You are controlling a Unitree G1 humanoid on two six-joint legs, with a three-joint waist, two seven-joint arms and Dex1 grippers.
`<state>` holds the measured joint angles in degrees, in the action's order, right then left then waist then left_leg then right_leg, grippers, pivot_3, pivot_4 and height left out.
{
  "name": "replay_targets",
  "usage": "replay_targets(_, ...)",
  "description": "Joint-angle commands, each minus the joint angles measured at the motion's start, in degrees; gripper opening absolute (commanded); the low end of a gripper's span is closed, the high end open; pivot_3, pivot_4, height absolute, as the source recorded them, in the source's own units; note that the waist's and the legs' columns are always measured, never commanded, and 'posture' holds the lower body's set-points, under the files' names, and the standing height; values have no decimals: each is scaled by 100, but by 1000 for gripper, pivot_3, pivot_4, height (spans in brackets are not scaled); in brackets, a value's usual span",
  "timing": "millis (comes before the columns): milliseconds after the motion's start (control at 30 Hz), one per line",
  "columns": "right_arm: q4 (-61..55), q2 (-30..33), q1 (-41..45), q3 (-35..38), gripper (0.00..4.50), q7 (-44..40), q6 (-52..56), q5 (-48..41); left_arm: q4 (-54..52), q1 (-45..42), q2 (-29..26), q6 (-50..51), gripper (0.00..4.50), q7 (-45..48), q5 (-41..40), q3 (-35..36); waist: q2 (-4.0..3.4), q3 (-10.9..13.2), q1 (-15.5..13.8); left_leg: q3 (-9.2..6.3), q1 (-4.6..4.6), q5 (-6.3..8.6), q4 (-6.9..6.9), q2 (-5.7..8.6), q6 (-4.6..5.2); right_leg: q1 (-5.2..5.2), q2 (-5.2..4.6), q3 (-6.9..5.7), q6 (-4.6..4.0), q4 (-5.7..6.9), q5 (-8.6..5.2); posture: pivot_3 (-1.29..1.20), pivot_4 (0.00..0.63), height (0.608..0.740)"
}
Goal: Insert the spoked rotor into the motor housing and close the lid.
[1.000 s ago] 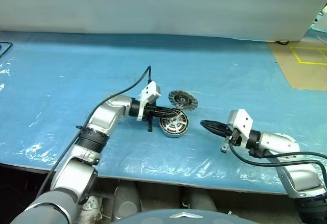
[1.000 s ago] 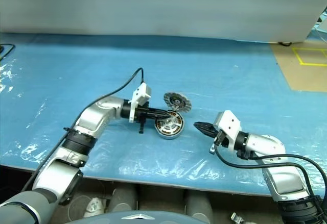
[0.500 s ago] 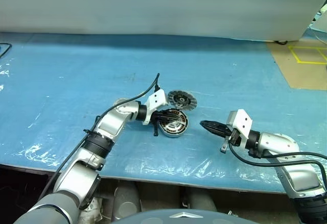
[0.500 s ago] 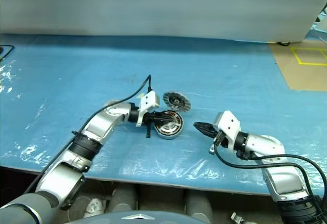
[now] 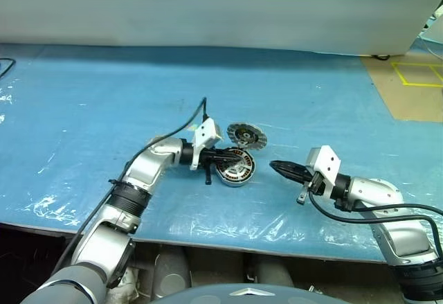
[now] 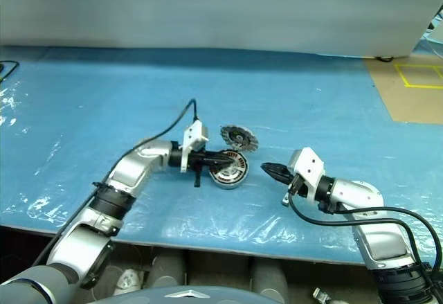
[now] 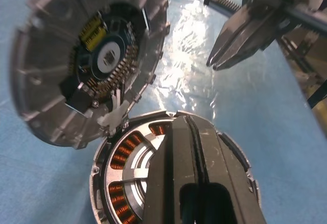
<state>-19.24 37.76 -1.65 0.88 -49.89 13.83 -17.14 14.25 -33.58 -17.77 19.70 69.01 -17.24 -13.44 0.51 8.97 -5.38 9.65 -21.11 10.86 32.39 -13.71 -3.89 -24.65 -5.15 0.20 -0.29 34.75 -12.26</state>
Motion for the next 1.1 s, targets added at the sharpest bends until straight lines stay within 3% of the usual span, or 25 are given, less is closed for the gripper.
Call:
replay_targets(33, -176, -6, -53, 62, 0, -11, -56, -98, -143, -253, -301, 215, 25, 273, -378, 409, 0, 0, 1, 0, 0, 0, 0, -1, 0, 0, 0, 0, 0, 0, 0, 0, 150, 740)
replay_targets(333, -224, 12, -172, 94, 0, 167, -22, 42, 1092, -971, -690, -380, 25, 429, -272, 866, -1, 1, -7, 0, -2, -1, 0, 3, -2, 0, 0, -1, 0, -2, 0, 0, 150, 740)
replay_targets(500, 454, -209, 484, 82, 0, 817, -301, 595, 494, -451, -754, -245, 25, 348, -387, 935, 0, 1, 49, 1, -1, -1, -3, 3, -3, -1, 0, -2, 1, -3, 1, 0, 150, 740)
replay_targets(700, 1146, -556, 1297, -59, 0, 1002, -683, 783, -516, 344, -1065, 221, 25, 253, -559, 1033, -2, 2, 115, 2, -3, -1, -5, -3, -3, -7, 1, -2, 0, 1, 0, 0, 150, 740)
replay_targets(1100, 2100, -1185, 2524, -580, 0, -68, -889, 305, -2048, 1870, -1553, 690, 25, -160, -889, 1251, -5, 4, 153, 4, -5, -1, -4, -2, -3, -8, 2, -2, -1, 2, 0, 0, 150, 740)
